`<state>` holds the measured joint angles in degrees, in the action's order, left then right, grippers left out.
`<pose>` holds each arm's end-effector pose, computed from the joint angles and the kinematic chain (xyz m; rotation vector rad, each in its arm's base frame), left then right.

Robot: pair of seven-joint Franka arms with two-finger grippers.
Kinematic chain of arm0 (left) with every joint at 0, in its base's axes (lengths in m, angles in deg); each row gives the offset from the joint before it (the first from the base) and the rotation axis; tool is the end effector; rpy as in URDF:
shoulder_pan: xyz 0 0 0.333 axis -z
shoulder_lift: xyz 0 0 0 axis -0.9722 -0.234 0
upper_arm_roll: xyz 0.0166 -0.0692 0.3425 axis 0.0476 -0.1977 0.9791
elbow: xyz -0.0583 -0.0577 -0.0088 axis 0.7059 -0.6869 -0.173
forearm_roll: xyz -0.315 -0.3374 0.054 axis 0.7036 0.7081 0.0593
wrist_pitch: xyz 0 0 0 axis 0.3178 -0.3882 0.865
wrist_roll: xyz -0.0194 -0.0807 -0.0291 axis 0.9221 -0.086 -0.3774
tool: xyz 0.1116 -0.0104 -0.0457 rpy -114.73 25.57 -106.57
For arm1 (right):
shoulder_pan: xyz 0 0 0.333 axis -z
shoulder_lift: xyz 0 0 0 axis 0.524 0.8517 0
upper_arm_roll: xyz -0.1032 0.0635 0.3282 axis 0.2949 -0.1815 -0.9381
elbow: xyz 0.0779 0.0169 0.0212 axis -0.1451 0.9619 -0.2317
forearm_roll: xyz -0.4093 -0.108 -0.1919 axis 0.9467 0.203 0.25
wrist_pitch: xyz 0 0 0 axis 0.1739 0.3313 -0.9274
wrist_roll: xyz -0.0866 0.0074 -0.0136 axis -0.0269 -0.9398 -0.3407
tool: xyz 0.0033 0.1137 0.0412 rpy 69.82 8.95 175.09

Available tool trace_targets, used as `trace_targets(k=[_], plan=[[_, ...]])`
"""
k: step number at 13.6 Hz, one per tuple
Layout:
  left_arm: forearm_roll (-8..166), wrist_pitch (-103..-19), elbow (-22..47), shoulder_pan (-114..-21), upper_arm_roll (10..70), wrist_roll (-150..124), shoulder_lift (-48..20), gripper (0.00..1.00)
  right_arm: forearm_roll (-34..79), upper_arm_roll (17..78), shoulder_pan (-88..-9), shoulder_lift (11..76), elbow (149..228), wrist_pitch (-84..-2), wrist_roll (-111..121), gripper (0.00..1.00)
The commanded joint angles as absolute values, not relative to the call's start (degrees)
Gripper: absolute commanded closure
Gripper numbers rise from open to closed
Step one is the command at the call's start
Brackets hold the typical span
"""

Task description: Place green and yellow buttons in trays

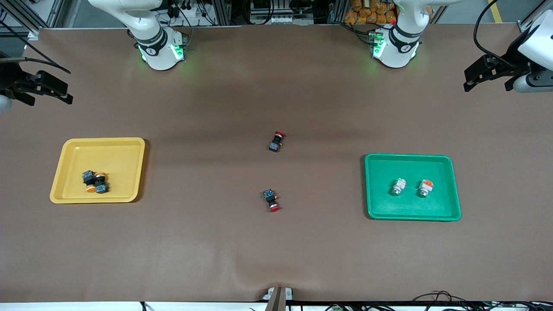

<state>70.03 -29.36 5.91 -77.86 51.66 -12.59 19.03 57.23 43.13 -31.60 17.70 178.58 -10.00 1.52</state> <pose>0.5711 -0.0570 0.6830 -3.1251 -0.0149 0.0239 0.5974 -0.0070 0.6700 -3.0987 -0.0180 0.1070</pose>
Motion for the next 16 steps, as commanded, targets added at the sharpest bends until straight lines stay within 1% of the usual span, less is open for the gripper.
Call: trace_targets(k=[1, 16], plan=[[69.0, -28.7, 5.2, -78.8, 51.0, -11.7, 19.1, 0.0, 58.2, 43.0, -31.6, 17.5, 178.3, -9.5, 1.7, 0.0], [69.7, -28.2, 5.2, -78.8, 51.0, -12.2, 18.7, 0.0, 58.7, 43.0, -31.6, 17.5, 178.3, -9.5, 1.7, 0.0]])
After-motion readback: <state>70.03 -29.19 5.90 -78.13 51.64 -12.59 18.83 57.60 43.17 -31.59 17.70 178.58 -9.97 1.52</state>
